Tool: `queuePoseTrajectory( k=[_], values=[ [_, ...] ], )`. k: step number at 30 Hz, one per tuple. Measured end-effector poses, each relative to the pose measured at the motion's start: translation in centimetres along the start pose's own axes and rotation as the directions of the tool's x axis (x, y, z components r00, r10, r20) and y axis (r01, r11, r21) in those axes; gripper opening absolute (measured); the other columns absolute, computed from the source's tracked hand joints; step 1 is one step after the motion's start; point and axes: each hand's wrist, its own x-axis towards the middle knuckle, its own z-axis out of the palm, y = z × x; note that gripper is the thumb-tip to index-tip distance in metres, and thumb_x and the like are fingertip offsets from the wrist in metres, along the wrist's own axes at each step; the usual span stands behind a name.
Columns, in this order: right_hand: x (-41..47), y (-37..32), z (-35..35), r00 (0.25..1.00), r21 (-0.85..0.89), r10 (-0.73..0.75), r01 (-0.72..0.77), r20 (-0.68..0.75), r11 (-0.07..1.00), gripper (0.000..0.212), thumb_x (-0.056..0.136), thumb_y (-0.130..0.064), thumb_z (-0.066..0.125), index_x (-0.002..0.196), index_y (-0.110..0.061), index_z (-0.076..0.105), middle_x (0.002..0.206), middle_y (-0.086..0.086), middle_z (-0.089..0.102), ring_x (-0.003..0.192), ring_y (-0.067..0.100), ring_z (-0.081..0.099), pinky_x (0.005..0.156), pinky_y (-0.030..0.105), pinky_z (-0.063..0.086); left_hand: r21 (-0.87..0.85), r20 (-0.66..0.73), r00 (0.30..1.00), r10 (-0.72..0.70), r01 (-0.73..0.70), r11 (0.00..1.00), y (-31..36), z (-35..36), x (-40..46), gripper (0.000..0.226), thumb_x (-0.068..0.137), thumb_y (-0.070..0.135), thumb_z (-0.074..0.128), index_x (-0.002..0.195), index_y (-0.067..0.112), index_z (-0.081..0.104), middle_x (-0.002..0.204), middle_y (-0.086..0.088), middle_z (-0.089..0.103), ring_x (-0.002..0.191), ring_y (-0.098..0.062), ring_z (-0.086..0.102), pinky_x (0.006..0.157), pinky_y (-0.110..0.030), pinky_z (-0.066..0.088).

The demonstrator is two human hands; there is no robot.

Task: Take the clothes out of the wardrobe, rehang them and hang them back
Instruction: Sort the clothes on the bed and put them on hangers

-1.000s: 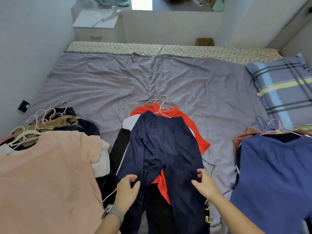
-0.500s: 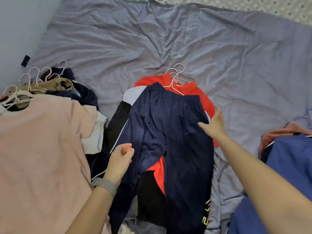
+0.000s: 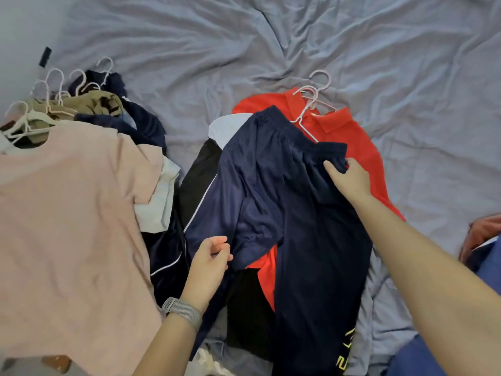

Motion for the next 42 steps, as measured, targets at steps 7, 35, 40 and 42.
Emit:
queuePoseTrajectory(
  k=[7,35,40,42],
  values=[
    [-8.9,-0.1,-3.1,0.993,0.373,-0.086,0.051,0.080,0.926,0.039,0.093,-0.031,0.060,0.074,0.003,0.059,0.066,-0.001,0.049,0.066,0.010,0.042,0.060,0.031,0.035,0.176,-0.041,0.968,0.248,-0.237,0.955,1.7,-1.4,0.0,0.027,0.088,0.006,0.058,0.099,0.031,0.056,0.104,0.004,0.061,0.090,-0.009,0.062,0.091,-0.039,0.051],
    [-41.3,-2.4,-17.8,0.837,-0.093,-0.427,0.423,-0.343,0.902,0.018,0.086,-0.030,0.065,0.102,-0.036,0.059,0.087,-0.021,0.050,0.085,0.004,0.044,0.081,0.032,0.039,0.515,0.055,0.562,0.826,-0.724,0.458,4.3,-11.5,-21.8,0.026,0.079,0.055,0.036,0.066,0.035,0.045,0.047,0.006,0.047,0.053,-0.016,0.050,0.051,-0.038,0.042],
    [-50.8,-5.0,-17.6,0.815,-0.148,-0.429,0.405,-0.390,0.902,0.029,0.081,-0.038,0.069,0.108,-0.028,0.065,0.085,-0.015,0.049,0.094,0.016,0.047,0.085,0.029,0.034,0.429,-0.010,0.565,0.825,-0.743,0.514,0.0,-17.7,-28.1,0.029,0.081,0.050,0.042,0.079,0.028,0.059,0.056,0.005,0.056,0.058,-0.011,0.053,0.056,-0.040,0.046],
    [-54.8,-5.8,-16.2,0.765,-0.190,-0.416,0.372,-0.491,0.909,0.036,0.081,-0.049,0.059,0.106,-0.023,0.065,0.086,-0.007,0.050,0.092,0.014,0.043,0.090,0.038,0.038,0.417,-0.009,0.559,0.829,-0.752,0.511,-1.5,-20.2,-30.4,0.029,0.082,0.047,0.043,0.079,0.024,0.060,0.058,0.004,0.057,0.060,-0.009,0.053,0.057,-0.040,0.045]
  ],
)
